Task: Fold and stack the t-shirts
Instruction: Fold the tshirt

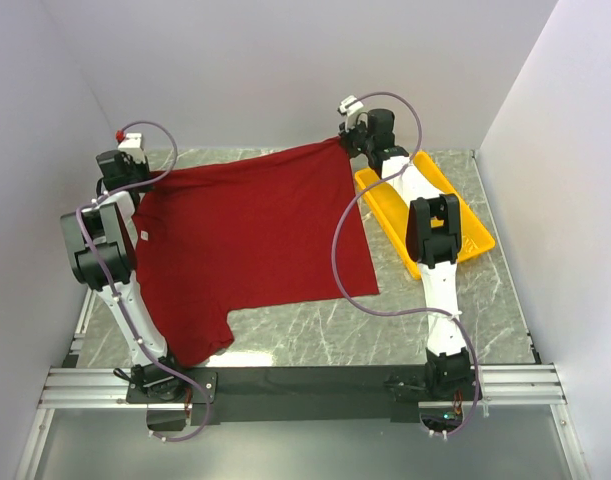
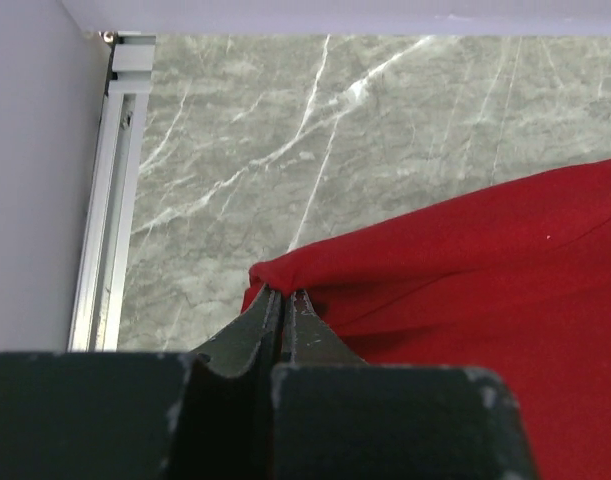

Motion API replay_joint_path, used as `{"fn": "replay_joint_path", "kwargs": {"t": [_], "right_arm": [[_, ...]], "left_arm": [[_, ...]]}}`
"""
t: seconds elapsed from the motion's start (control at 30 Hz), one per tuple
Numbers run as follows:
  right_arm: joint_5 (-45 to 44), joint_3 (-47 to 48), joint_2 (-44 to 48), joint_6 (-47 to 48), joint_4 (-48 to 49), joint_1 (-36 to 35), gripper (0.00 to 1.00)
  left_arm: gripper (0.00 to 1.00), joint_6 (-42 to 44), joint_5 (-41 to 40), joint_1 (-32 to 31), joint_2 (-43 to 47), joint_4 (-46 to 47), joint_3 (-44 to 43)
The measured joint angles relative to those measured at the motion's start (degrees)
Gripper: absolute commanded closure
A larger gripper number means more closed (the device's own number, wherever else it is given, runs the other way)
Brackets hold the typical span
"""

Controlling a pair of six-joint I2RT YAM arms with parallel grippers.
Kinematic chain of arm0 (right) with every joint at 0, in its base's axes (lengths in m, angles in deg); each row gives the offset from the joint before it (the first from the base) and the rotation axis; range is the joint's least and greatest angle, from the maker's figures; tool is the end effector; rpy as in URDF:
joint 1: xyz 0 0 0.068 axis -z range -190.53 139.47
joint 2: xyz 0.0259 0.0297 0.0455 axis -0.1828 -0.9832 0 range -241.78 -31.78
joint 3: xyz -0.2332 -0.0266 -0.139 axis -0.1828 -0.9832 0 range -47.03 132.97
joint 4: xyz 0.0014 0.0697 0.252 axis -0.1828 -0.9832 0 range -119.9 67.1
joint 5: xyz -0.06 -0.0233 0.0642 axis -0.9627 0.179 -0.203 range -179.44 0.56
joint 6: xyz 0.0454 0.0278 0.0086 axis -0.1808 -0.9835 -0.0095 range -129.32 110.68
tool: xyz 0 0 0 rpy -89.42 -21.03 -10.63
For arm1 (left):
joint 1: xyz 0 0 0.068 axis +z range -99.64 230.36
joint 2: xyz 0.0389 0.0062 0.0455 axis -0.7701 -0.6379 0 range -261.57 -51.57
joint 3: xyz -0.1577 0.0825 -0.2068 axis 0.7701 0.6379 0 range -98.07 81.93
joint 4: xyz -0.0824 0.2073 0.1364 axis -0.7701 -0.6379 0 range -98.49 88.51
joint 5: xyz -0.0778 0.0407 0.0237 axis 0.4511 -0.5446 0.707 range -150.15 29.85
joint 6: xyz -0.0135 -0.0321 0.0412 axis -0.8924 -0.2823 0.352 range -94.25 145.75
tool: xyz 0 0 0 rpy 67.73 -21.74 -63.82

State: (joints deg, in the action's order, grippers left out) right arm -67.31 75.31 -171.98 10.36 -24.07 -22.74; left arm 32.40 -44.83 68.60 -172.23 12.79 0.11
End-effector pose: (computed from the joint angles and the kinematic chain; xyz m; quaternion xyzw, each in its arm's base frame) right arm 0.5598 0.1349 0.2297 -0.3267 0.7378 0.1189 0.5787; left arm 0.4605 0.1418 0.1886 -0.0124 0.8368 0.0059 0.5473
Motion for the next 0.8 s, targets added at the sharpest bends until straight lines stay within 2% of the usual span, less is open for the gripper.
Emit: {"fn": "replay_joint_path", "kwargs": {"t": [0.8], "right_arm": [[13.6, -0.9, 0.0, 7.3, -1.2, 3.0, 1.00]], "left_arm": [[0.99, 5.2, 3.8, -1.4, 3.1, 2.5, 3.8]]}}
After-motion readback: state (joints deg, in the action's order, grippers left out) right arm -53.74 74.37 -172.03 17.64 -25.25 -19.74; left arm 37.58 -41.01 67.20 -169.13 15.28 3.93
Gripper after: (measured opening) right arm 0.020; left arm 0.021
